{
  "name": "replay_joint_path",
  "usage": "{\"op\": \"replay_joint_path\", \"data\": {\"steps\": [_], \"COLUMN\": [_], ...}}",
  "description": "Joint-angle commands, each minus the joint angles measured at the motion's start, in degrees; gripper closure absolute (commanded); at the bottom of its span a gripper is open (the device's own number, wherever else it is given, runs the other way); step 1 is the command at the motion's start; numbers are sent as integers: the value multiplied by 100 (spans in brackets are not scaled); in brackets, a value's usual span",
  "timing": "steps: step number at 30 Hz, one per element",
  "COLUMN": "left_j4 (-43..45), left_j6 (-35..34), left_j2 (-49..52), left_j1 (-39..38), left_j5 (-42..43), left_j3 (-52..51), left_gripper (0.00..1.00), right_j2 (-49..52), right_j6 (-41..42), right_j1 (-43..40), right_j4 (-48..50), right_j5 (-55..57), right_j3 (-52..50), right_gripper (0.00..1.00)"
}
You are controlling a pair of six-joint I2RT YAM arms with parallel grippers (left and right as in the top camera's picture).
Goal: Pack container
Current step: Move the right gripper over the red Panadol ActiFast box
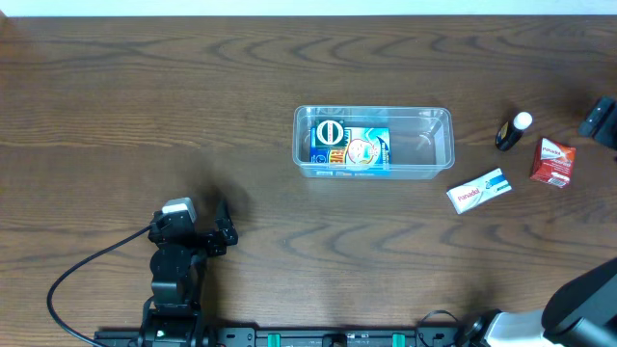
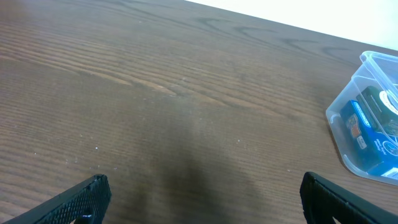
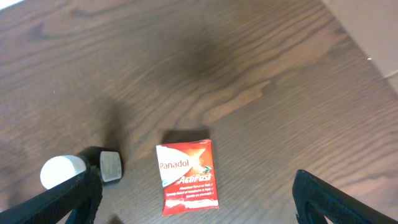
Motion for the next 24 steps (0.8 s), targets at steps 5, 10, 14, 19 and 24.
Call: {"op": "replay_joint_path", "data": {"steps": [5,10,14,19,24], "left_j4": [-205,-205,-205,-205,-205], "left_j6": [37,37,37,37,37], "left_j2": [2,2,2,2,2], "left_j1": [-22,-22,-22,-22,-22], "left_j5": [-87,-90,-90,-90,-87], "left_j3": [-125,-125,-125,-125,-125], "left_gripper": [2,2,2,2,2], "right_j2": [833,1257,1377,1434,1615], "right_j6": [-549,-852,-1095,-1185,-1180], "right_j1": [7,7,4,2,2], "right_j4": [-66,-76,-107,-120,-122], "right_j5": [-389,-876,-868,-616,-345], "right_j3": [-199,-199,-203,-205,-205], "right_gripper": [4,3,5,7,7]}}
